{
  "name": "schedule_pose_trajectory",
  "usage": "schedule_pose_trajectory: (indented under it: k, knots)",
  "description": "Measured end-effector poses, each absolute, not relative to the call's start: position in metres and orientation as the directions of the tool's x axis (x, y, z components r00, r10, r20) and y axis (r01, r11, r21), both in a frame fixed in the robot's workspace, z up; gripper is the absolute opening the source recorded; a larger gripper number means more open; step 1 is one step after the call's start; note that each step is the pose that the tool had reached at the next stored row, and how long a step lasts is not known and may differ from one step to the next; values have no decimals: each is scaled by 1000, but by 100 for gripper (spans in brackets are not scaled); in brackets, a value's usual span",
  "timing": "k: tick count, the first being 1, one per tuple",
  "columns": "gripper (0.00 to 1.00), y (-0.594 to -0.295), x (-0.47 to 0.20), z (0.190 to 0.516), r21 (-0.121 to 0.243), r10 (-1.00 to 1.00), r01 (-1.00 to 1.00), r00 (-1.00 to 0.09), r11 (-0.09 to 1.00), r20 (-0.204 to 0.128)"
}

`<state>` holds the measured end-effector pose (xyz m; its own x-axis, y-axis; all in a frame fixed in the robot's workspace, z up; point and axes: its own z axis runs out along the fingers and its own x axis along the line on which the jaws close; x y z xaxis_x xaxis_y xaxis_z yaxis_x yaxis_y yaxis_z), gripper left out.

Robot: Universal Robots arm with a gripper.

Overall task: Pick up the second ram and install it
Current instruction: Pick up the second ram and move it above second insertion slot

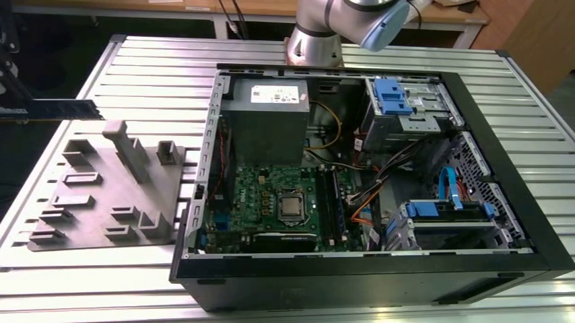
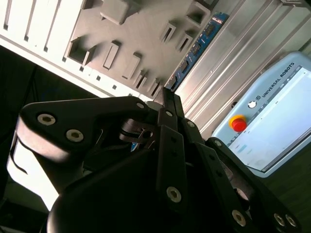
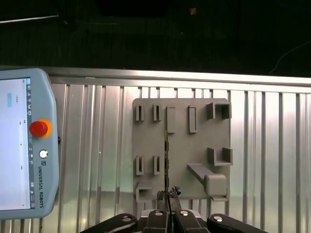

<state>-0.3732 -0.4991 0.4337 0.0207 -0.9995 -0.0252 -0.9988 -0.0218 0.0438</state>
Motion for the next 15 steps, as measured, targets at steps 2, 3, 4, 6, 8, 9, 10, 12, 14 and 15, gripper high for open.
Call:
schedule_pose_trajectory:
  k: [2, 3, 4, 6, 8, 9, 10, 12, 14, 15]
  knots:
    - [8, -499, -371, 434, 44, -999, -999, 21, -22, -25]
    - [8, -499, -370, 434, 44, -999, -999, 21, -22, -25]
    - [8, -499, -368, 434, 44, -999, -999, 21, -22, -25]
    - [8, -499, -366, 434, 44, -999, -999, 21, -22, -25]
    - [8, -499, -363, 434, 44, -999, -999, 21, -22, -25]
    - [8, -499, -362, 434, 44, -999, -999, 21, -22, -25]
    - [8, -499, -360, 434, 44, -999, -999, 21, -22, -25]
    - [8, -499, -357, 434, 44, -999, -999, 21, -22, -25]
    - [8, -499, -354, 434, 44, -999, -999, 21, -22, -25]
    - [8, -499, -352, 434, 44, -999, -999, 21, -22, -25]
